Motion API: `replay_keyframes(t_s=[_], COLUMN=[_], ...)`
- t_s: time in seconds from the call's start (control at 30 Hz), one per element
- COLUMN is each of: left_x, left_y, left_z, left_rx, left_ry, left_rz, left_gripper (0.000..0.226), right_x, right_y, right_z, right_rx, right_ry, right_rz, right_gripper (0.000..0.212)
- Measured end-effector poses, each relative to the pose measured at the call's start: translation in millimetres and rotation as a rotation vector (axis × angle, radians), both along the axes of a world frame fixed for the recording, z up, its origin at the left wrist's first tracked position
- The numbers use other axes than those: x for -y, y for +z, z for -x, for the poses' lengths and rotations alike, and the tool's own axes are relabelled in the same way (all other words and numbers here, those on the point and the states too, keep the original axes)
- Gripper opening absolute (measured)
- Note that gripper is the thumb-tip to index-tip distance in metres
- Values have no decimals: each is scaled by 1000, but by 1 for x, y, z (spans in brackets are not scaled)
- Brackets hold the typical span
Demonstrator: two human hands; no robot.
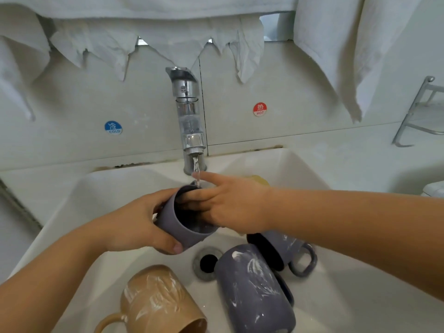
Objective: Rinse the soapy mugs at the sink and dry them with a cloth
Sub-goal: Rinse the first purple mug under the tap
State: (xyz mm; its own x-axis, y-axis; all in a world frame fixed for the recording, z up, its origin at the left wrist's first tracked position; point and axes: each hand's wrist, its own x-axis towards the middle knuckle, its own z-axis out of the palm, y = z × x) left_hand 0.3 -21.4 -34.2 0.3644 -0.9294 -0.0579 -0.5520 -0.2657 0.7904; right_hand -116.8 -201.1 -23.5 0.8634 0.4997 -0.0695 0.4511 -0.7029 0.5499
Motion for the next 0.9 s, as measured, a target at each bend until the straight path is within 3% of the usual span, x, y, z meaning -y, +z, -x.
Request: replay_keyframes(t_s=[0.1, 0.23, 0.4, 0.5, 0.57, 0.63, 0.7, 0.73, 0.83, 0.9], left_x=[0, 0, 0, 1, 1, 2, 3, 3, 4, 4], left_y=[1, -2, -9, -14, -17, -18, -18, -17, -17, -17], left_z=[-1, -2, -3, -2, -3, -3, -3, -2, 3, 5], left_rx=[-7, 67, 228, 269, 298, 290, 236, 218, 201, 194], left_ry=[14, 92, 131, 153, 173, 200, 209, 205, 181, 164], left_rz=[31, 118, 135, 130, 127, 138, 153, 158, 168, 176], left_gripper=[90, 90, 86, 84, 85, 85, 83, 83, 83, 84], right_x=[0, -10, -31, -38, -35, -29, -18, -14, -9, -14], right_y=[-3, -8, -13, -12, -7, -3, -5, -6, -6, -7], right_z=[0, 6, 12, 12, 13, 12, 11, 10, 0, -10], right_rx=[-50, -182, -337, -444, -383, -160, 94, 123, -24, 24], right_ry=[-91, -314, -563, -588, -616, -661, -716, -761, -852, -841], right_rz=[-81, -440, -746, -1059, -1378, -1603, -1438, -1344, -1258, -1125], right_gripper=[50, 59, 60, 42, 33, 29, 26, 31, 22, 23])
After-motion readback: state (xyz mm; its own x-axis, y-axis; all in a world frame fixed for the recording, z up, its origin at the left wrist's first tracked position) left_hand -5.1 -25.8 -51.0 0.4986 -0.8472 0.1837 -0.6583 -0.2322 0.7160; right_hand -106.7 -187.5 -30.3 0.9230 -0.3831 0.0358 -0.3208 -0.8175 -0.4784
